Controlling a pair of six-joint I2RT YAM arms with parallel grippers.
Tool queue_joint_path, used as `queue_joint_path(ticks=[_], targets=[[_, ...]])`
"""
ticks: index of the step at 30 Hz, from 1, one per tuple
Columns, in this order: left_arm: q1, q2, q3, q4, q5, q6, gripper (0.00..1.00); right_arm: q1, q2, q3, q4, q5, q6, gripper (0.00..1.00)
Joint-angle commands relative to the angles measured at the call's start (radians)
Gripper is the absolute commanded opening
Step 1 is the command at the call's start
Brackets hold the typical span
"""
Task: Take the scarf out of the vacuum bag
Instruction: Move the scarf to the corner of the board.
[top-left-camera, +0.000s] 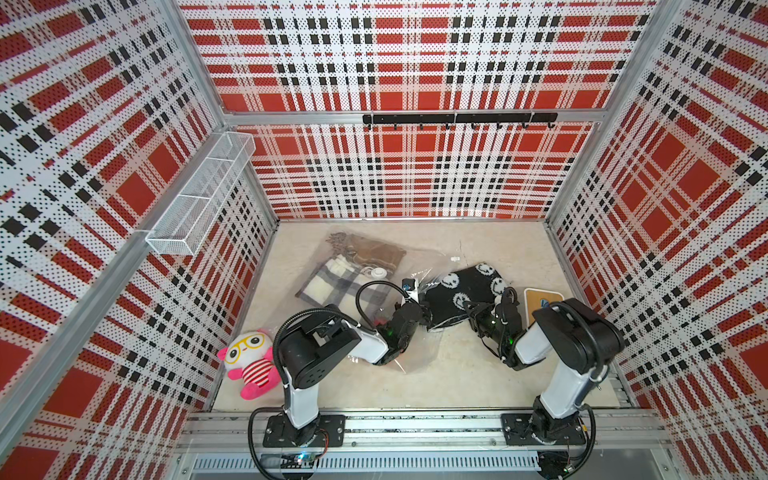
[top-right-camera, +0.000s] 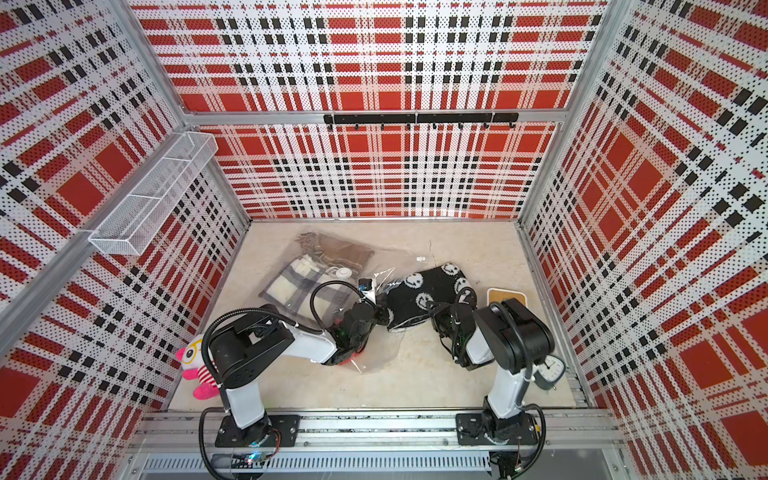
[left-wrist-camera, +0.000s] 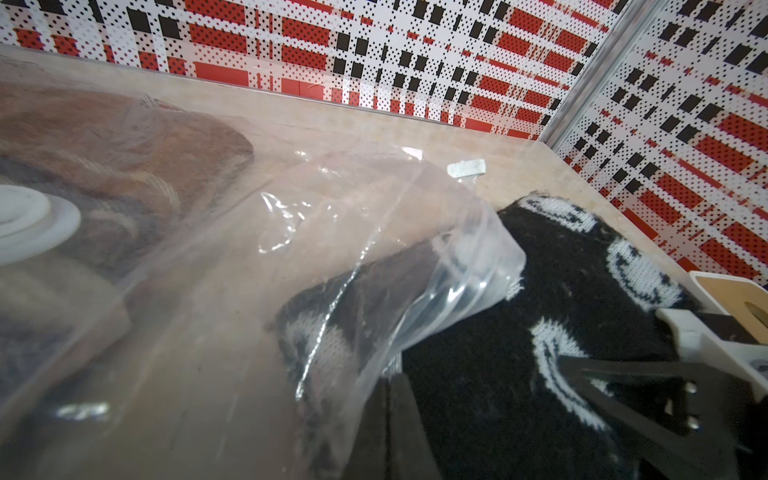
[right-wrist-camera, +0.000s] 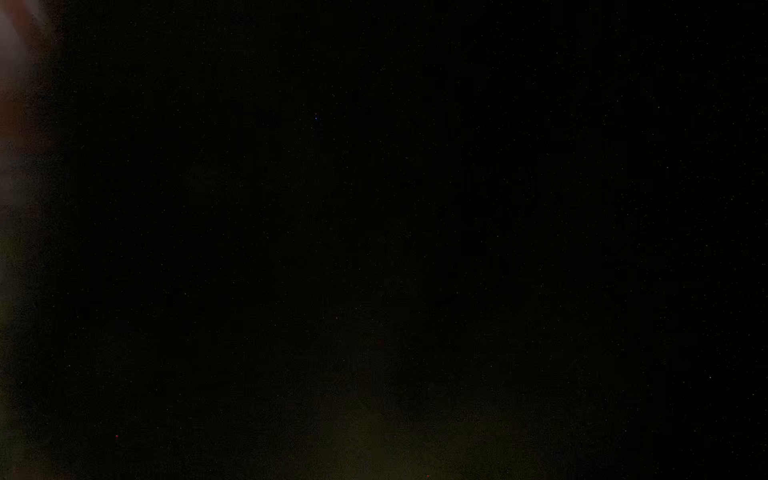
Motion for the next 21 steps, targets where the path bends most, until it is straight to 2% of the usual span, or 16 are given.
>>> queue_joint_path(ticks=[1,4,9,15,21], targets=[[0.000,-0.009,0.009,-0.005,-0.012,0.001,0.00,0.007,0.114,0.045,0.151,-0.074,0.019,0.00],[0.001,-0.011,0.011,-0.010,-0.007,0.003,0.00,0.007,0.140,0.073,0.142,-0.074,0.002,0.00],[0.002,-0.022,0.008,-0.015,-0.016,0.007,0.00,0.007,0.017,0.056,-0.051,0.030,-0.087,0.00],[0.022,-0.028,0.000,-0.017,-0.029,0.002,0.00,0.003,-0.106,0.053,-0.194,0.103,-0.145,0.00],[0.041,-0.031,-0.006,-0.023,-0.065,-0.005,0.00,-0.054,-0.178,0.114,-0.367,0.173,-0.212,0.00]])
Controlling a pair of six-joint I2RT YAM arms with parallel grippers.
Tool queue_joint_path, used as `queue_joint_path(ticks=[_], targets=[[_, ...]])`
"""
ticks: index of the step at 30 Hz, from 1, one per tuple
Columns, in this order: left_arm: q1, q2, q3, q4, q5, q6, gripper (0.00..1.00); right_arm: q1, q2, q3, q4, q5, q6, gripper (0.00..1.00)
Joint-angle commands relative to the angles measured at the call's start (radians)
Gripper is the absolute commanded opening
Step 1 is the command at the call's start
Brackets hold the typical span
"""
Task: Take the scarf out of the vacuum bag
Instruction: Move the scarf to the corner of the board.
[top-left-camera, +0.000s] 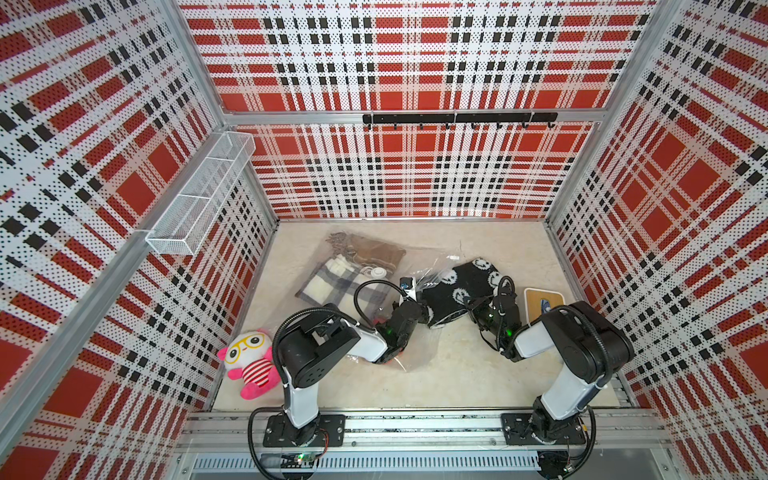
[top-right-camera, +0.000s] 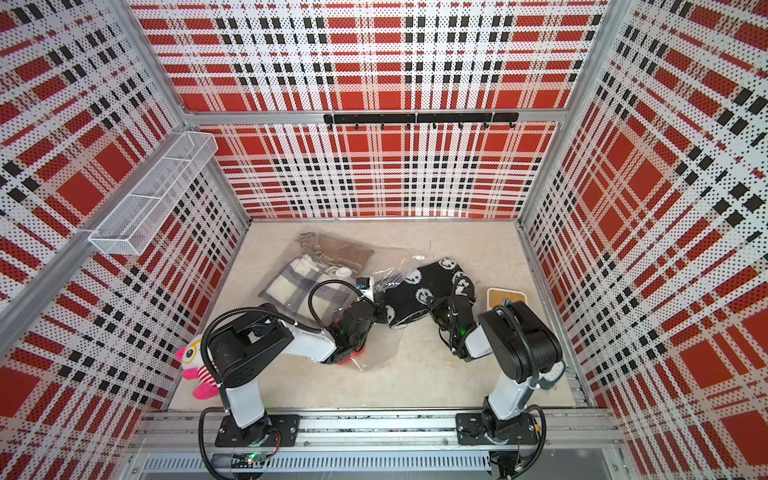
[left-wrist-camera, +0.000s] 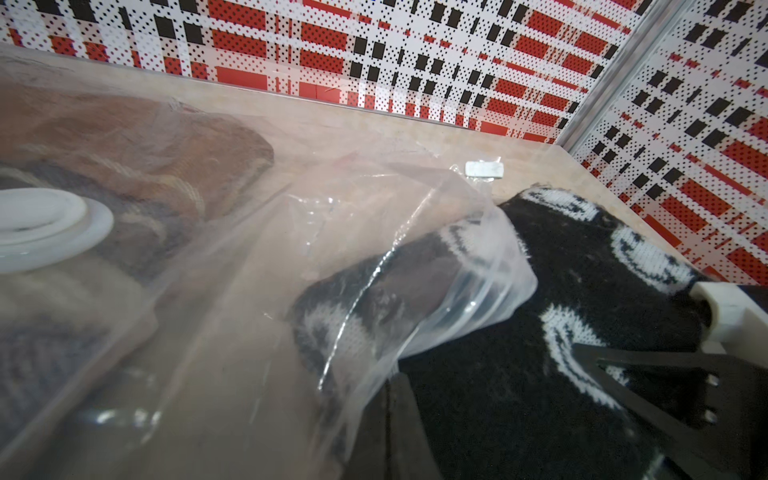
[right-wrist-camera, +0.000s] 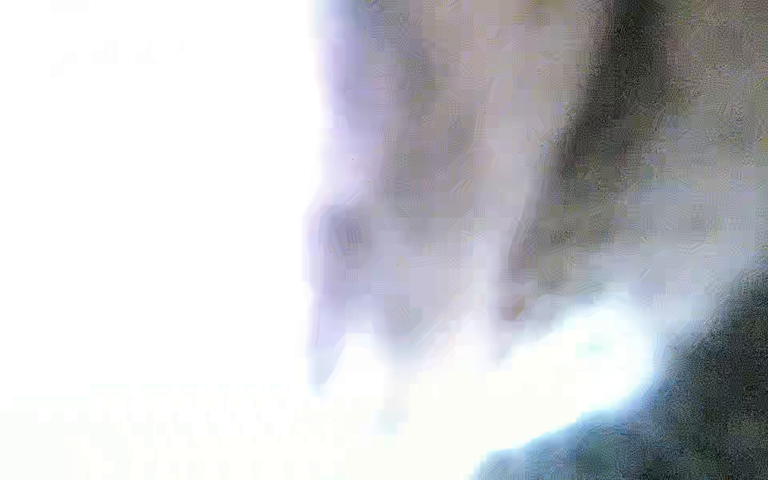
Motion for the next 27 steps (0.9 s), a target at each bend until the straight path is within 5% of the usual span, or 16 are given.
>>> queue_joint_path(ticks=[1,19,27], targets=[[0.015,-0.025,-0.005,-0.013,-0.043,-0.002,0.00,-0.046,-0.057,0.043,-0.126,0.105,-0.061,0.00],[0.058,0.093,0.140,-0.021,-0.040,-0.018,0.00,-0.141,-0.005,0.351,-0.499,0.128,-0.254,0.00],[0.002,0.115,0.215,-0.047,-0.044,0.086,0.43,-0.167,0.015,0.450,-0.592,0.138,-0.316,0.00]])
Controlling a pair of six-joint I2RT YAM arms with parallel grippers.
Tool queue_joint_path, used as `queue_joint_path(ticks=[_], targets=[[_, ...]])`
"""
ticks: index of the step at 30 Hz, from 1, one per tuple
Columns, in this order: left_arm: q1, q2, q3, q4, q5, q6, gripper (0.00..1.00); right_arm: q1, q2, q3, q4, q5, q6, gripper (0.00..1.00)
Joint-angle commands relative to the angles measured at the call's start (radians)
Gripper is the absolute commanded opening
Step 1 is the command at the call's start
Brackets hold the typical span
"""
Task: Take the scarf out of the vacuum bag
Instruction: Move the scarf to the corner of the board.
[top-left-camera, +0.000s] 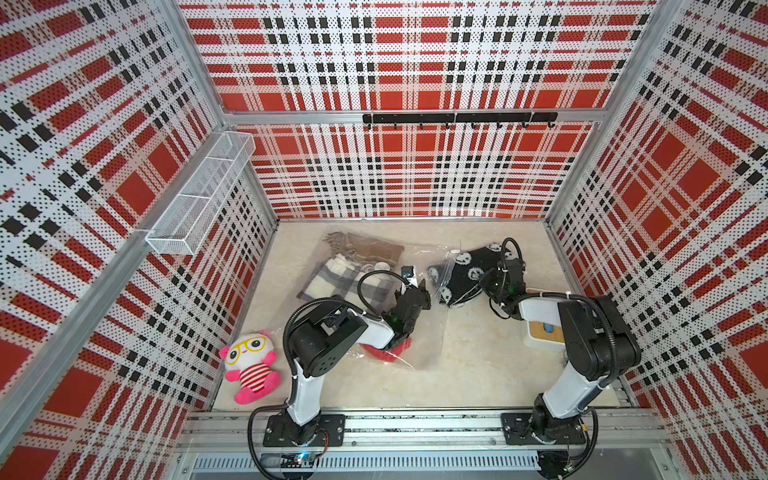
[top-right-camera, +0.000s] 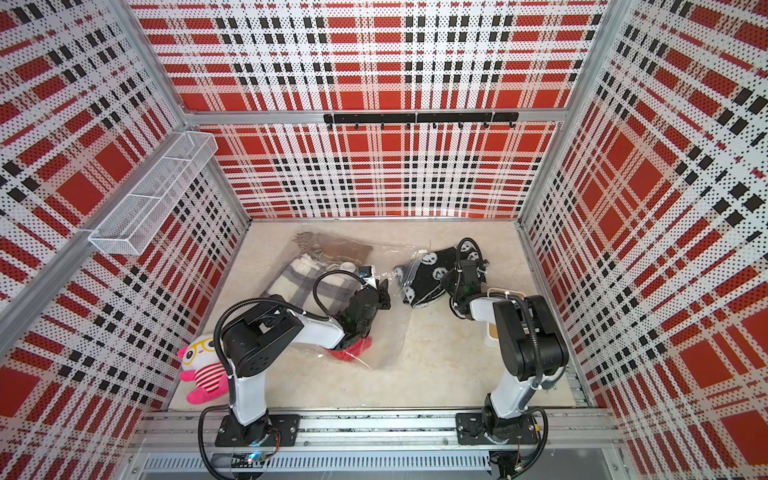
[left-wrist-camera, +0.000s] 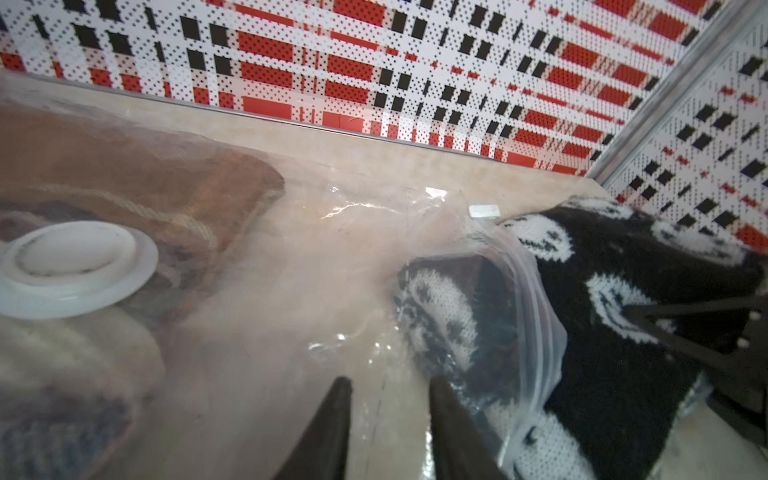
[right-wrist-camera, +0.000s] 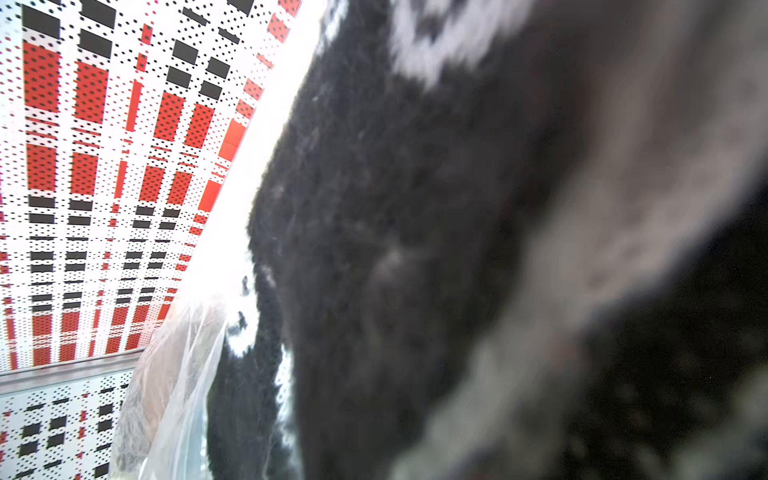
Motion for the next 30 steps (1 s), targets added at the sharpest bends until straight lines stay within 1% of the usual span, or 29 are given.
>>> queue_joint_path(ticks=[1,4,6,7,10,13,16,22,25,28,30], targets=[[-0.040,0.028,0.064,-0.024,-0.034,0.077,0.50,-0.021,0.009,0.064,-0.034,0.050,-0.054,0.00],[-0.056,0.057,0.087,-0.042,-0.079,0.089,0.77,-0.025,0.010,0.088,-0.067,0.073,-0.066,0.00],[-0.049,0.078,0.105,-0.045,-0.063,0.086,0.90,-0.036,0.021,0.091,-0.071,0.070,-0.062,0.00],[-0.042,0.091,0.119,-0.052,-0.051,0.081,0.94,-0.046,0.029,0.092,-0.071,0.061,-0.062,0.00],[-0.015,0.123,0.150,-0.071,-0.028,0.063,0.97,-0.061,0.041,0.108,-0.083,0.060,-0.067,0.00],[0.012,0.149,0.167,-0.085,0.013,0.056,0.97,-0.062,0.034,0.115,-0.109,0.095,-0.073,0.00],[0.037,0.167,0.168,-0.084,0.052,0.015,0.97,-0.069,0.027,0.118,-0.118,0.113,-0.072,0.00],[0.040,0.146,0.133,-0.046,0.050,0.010,0.97,-0.111,0.048,0.147,-0.150,0.121,-0.032,0.00],[0.049,0.144,0.131,-0.048,0.049,0.011,0.97,-0.121,0.032,0.126,-0.112,0.136,-0.009,0.00],[0.056,0.141,0.123,-0.047,0.041,0.006,0.97,-0.125,0.045,0.176,-0.169,0.139,-0.007,0.00],[0.059,0.136,0.117,-0.047,0.044,0.006,0.97,-0.131,0.046,0.174,-0.167,0.147,0.003,0.00]])
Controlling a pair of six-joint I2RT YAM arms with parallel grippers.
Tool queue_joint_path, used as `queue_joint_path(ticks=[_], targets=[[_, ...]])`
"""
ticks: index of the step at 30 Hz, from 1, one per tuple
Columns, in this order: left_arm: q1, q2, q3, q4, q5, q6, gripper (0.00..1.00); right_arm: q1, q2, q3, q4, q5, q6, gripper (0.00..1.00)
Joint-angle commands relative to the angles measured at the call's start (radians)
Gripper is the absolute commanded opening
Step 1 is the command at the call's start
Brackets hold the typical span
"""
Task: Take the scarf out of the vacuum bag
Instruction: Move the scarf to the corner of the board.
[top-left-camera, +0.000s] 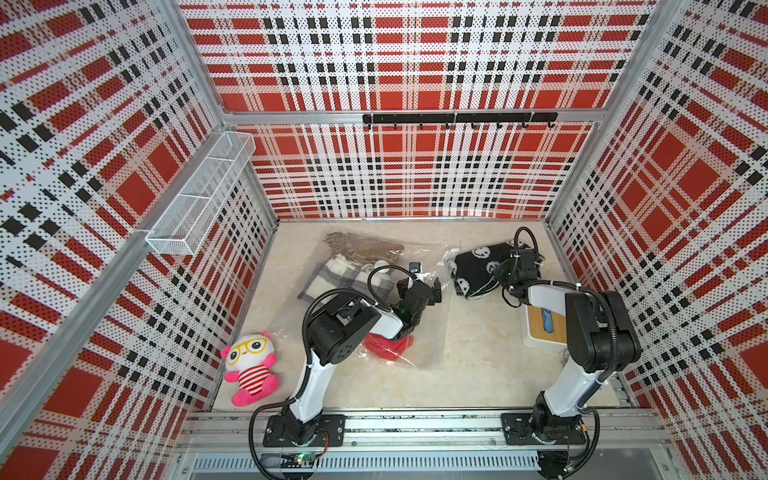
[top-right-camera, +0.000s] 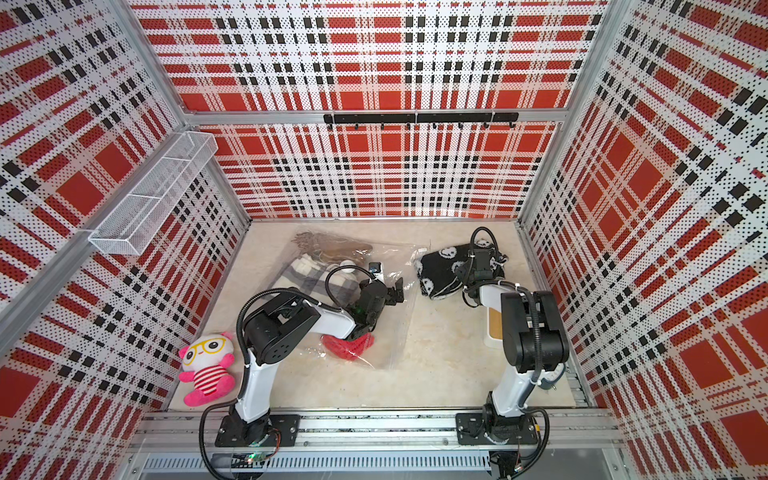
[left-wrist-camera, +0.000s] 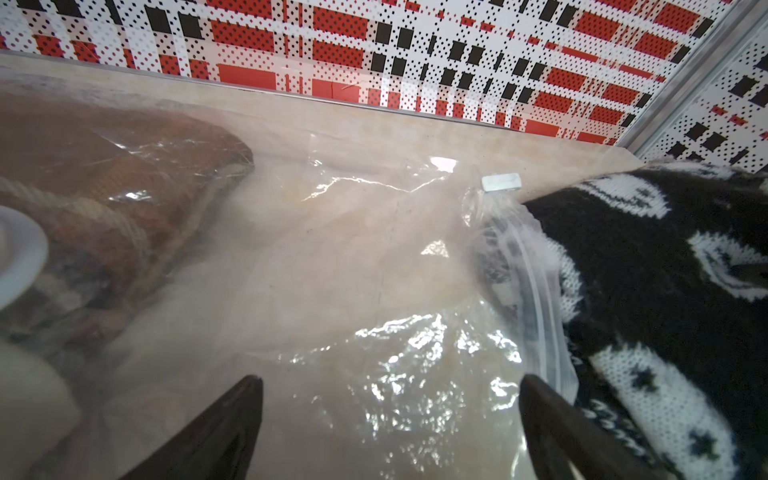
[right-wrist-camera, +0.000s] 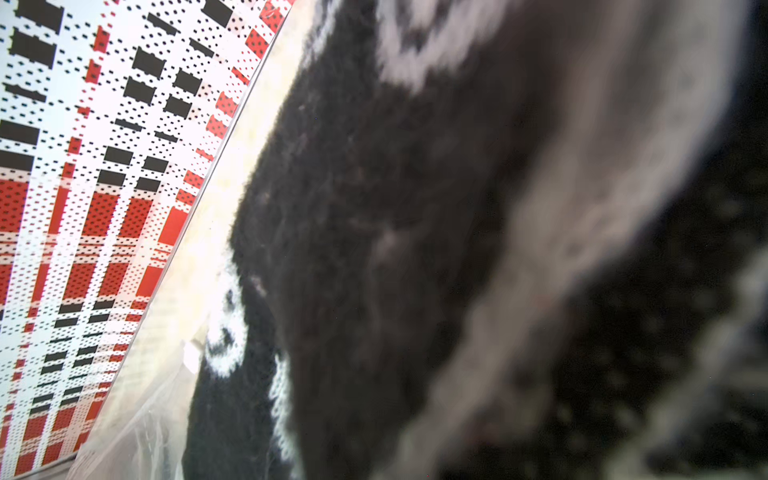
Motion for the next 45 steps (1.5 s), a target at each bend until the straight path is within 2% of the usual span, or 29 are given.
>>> queue_joint_path(ticks=[1,7,15,31,45], targets=[[0.010,-0.020,-0.022,0.013,0.004,-0.006,0.97,-0.017,0.002,0.024,0.015,0.066,0.030,0.00],[0.006,-0.049,-0.037,0.016,0.010,0.000,0.97,-0.047,0.013,0.042,0.001,0.048,0.036,0.00],[-0.012,-0.057,-0.011,0.016,0.008,0.013,0.97,-0.056,-0.019,0.038,-0.019,0.085,0.025,0.00],[-0.019,-0.085,-0.024,0.015,0.004,0.019,0.97,-0.085,0.017,0.106,-0.048,0.108,0.020,0.00],[-0.061,-0.145,-0.067,0.022,0.017,0.030,0.98,-0.080,0.188,0.282,-0.090,0.066,-0.014,0.00]])
